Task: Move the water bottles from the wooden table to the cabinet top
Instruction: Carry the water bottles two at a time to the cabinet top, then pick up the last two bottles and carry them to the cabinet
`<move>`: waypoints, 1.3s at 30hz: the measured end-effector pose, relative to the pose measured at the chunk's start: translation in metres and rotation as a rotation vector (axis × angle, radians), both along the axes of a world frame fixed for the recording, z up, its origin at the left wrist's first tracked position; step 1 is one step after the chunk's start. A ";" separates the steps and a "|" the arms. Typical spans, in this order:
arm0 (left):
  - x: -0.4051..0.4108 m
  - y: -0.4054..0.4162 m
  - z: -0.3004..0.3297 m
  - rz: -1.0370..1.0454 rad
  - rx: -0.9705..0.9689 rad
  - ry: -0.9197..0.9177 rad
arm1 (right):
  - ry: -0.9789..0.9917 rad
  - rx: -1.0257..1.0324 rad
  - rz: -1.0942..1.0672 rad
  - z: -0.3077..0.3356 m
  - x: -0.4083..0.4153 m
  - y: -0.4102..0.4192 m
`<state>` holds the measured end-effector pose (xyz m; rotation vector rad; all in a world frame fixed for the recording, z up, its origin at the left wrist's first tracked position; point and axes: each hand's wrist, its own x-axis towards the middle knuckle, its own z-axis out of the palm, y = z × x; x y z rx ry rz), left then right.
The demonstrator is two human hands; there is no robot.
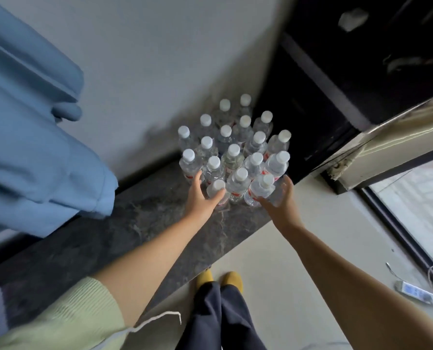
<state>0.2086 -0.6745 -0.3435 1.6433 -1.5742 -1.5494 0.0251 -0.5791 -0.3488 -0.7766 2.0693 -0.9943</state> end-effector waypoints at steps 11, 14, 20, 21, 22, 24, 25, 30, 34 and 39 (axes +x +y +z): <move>0.004 -0.059 0.131 -0.387 -0.288 -0.216 | 0.492 0.349 0.458 0.154 -0.020 -0.051; 0.015 -0.062 0.153 -0.398 -0.444 -0.296 | 0.569 0.398 0.555 0.176 -0.005 -0.068; 0.064 -0.055 0.186 -0.417 -0.515 -0.568 | 0.727 0.386 0.818 0.196 0.045 -0.101; 0.074 -0.050 0.192 -0.382 -0.520 -0.604 | 0.777 0.369 0.873 0.199 0.054 -0.105; 0.084 -0.046 0.197 -0.347 -0.522 -0.629 | 0.821 0.350 0.930 0.202 0.063 -0.109; 0.101 -0.036 0.205 -0.275 -0.529 -0.680 | 0.885 0.307 1.051 0.206 0.079 -0.117; 0.109 -0.030 0.209 -0.232 -0.528 -0.712 | 0.911 0.274 1.102 0.208 0.088 -0.121; 0.149 0.022 0.214 0.029 -0.422 -0.773 | 1.017 0.088 1.320 0.221 0.142 -0.119; 0.168 0.086 0.208 0.182 -0.377 -0.767 | 1.013 0.021 1.499 0.213 0.181 -0.088; 0.219 0.202 0.201 0.433 -0.250 -0.763 | 1.024 -0.007 1.742 0.208 0.252 -0.029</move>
